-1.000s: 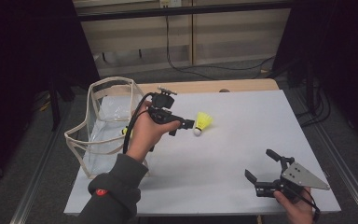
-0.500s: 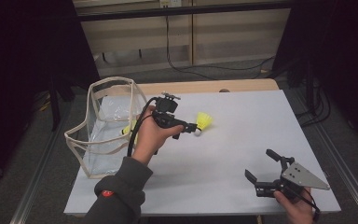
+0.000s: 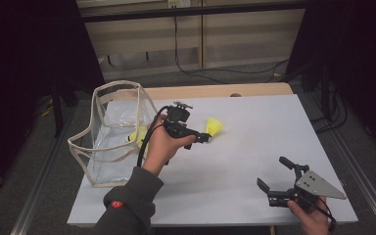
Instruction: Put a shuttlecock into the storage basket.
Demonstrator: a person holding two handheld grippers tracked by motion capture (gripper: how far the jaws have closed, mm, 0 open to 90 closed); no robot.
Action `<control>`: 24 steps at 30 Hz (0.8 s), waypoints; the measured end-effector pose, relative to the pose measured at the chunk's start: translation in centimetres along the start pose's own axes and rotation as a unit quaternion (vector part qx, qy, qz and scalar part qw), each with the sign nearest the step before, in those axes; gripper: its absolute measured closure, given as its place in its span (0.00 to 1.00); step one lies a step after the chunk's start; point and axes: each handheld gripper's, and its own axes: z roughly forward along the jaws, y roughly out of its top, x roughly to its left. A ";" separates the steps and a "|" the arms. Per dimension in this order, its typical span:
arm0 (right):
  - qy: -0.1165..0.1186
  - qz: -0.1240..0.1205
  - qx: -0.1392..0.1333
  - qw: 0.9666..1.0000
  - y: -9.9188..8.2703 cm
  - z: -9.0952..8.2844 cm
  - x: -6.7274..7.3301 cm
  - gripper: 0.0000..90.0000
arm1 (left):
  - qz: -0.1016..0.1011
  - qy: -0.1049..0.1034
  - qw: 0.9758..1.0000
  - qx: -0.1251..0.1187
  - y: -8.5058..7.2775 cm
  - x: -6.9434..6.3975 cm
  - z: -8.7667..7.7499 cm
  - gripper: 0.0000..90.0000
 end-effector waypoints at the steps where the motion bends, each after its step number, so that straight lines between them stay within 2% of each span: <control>1: 0.000 0.001 0.000 1.000 0.0 0.0 0.0 0.01 | -0.002 0.001 1.000 0.001 -0.1 0.0 0.1 0.06; 6: -0.001 0.000 0.001 1.000 0.0 0.0 0.0 0.01 | -0.005 0.002 1.000 -0.002 -0.3 0.0 0.5 0.06; 13: -0.002 0.001 0.000 1.000 0.0 0.0 0.0 0.01 | 0.002 0.003 1.000 0.002 -0.5 -0.1 1.1 0.06; 14: -0.002 0.001 0.000 1.000 0.0 0.0 0.0 0.01 | -0.003 0.005 1.000 -0.002 -0.5 -0.2 1.2 0.06; 19: -0.001 0.001 0.000 1.000 0.0 0.0 0.0 0.01 | 0.005 0.007 1.000 0.005 -0.7 0.0 1.6 0.06; 24: -0.001 0.001 0.000 1.000 0.0 0.0 0.0 0.01 | 0.004 0.006 1.000 0.004 -0.9 0.0 2.1 0.06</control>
